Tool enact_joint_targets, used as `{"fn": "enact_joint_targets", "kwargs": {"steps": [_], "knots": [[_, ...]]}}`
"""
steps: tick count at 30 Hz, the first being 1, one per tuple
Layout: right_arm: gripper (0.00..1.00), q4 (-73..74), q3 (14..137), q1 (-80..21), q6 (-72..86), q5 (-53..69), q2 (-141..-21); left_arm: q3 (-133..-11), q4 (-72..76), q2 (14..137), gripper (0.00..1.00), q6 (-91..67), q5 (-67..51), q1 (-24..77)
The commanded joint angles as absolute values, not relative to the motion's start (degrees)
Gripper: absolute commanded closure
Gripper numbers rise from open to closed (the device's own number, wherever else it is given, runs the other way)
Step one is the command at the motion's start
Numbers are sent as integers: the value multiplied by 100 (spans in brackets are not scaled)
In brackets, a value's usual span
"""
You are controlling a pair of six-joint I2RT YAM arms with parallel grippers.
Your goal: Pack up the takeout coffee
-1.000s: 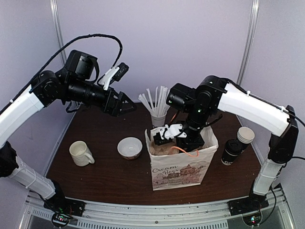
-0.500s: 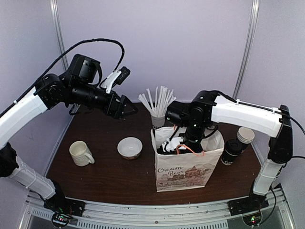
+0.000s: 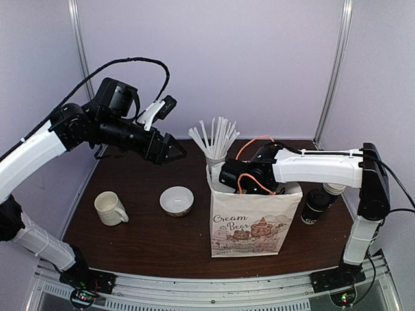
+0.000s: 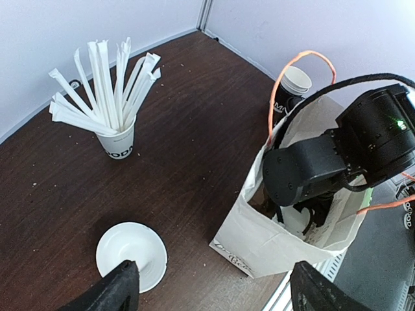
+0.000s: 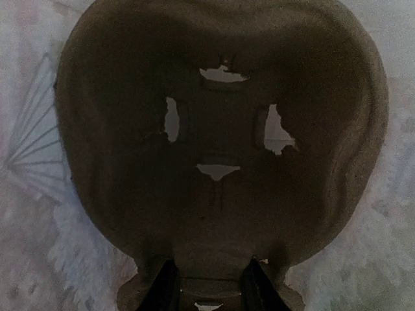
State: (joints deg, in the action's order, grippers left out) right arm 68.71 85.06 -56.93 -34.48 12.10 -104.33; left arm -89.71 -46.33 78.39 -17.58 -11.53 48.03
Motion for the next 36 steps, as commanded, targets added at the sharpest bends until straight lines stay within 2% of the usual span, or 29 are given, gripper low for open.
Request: {"fn": "enact_joint_targets", "kwargs": {"steps": [1, 6, 12, 18, 20, 30, 36], "knots": [[75, 6565, 8277, -5739, -3304, 1163, -10574, -8859, -4313, 7673, 16, -1828, -1149, 4755], [70, 6432, 8146, -5785, -3226, 1176, -10627, -8800, -4298, 7675, 16, -1833, -1150, 4755], [52, 6711, 8312, -5890, -3258, 1108, -10419, -8772, -4299, 7659, 16, -1821, -1157, 4746], [44, 7471, 8918, -5959, -3250, 1208, -10100, -8736, -4299, 7605, 16, -1804, -1147, 4732], [37, 7683, 9149, -5959, -3259, 1208, -10018, -8728, -4292, 7588, 16, -1774, -1163, 4732], [35, 8224, 10216, -5951, -3359, 1084, -9839, -8840, -4436, 7568, 17, -1622, -1344, 4737], [33, 8680, 11046, -5933, -3612, 1475, -9593, -8981, -4577, 7736, 17, -1246, -2020, 4743]]}}
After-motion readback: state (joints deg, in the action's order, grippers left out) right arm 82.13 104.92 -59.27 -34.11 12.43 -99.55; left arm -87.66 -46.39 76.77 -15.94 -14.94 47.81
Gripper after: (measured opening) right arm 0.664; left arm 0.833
